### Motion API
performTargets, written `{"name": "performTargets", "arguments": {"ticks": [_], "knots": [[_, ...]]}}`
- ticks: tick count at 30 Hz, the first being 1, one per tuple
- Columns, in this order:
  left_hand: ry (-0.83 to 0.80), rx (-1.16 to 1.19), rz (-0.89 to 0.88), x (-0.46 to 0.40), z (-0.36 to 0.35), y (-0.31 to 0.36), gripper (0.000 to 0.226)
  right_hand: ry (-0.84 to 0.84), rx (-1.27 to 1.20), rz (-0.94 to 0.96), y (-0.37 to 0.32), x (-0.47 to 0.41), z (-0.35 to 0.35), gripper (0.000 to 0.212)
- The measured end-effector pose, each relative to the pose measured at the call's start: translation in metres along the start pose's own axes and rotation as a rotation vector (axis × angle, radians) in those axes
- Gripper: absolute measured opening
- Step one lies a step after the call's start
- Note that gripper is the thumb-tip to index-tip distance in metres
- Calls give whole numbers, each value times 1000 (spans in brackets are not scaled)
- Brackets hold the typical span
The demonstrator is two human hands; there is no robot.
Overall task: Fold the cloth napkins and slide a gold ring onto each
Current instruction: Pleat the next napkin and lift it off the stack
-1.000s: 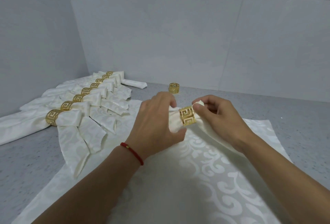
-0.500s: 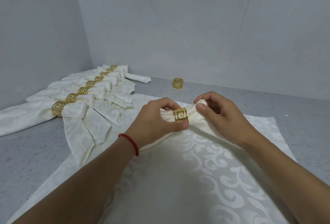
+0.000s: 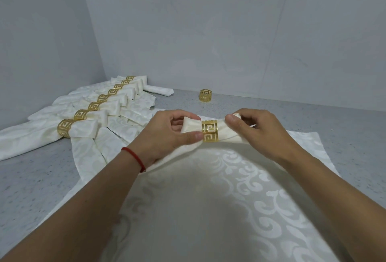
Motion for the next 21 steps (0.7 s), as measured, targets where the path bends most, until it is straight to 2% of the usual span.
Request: {"name": "performTargets", "arguments": {"ticks": [6, 9, 12, 14, 17, 18, 21], "knots": [[-38, 77, 42, 2, 1, -3, 38, -6, -58, -33, 3, 0, -2, 32], [-45, 181, 107, 5, -1, -5, 26, -30, -26, -38, 1, 0, -4, 32], [-15, 242, 134, 6, 1, -6, 25, -41, 5, -47, -2, 1, -7, 34], [2, 255, 144, 7, 2, -7, 27, -10, 96, -2, -11, 2, -3, 28], [-8, 269, 145, 8, -1, -7, 29, -54, 451, 177, -42, 6, -16, 67], [-19, 269, 140, 8, -3, -6, 29, -74, 565, 241, -51, 7, -25, 69], [17, 226, 117, 8, 1, 0, 28, -56, 644, 287, -61, 4, -37, 47]]}}
Point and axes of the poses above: each hand's wrist, its own x-axis away from the middle knuckle, its own z-axis out of the back of the hand, y = z × x, the point moved 10 cm from there along -x, towards the middle knuckle, and after that the axes turned 4 degrees about -y, right-handed, at the moved point
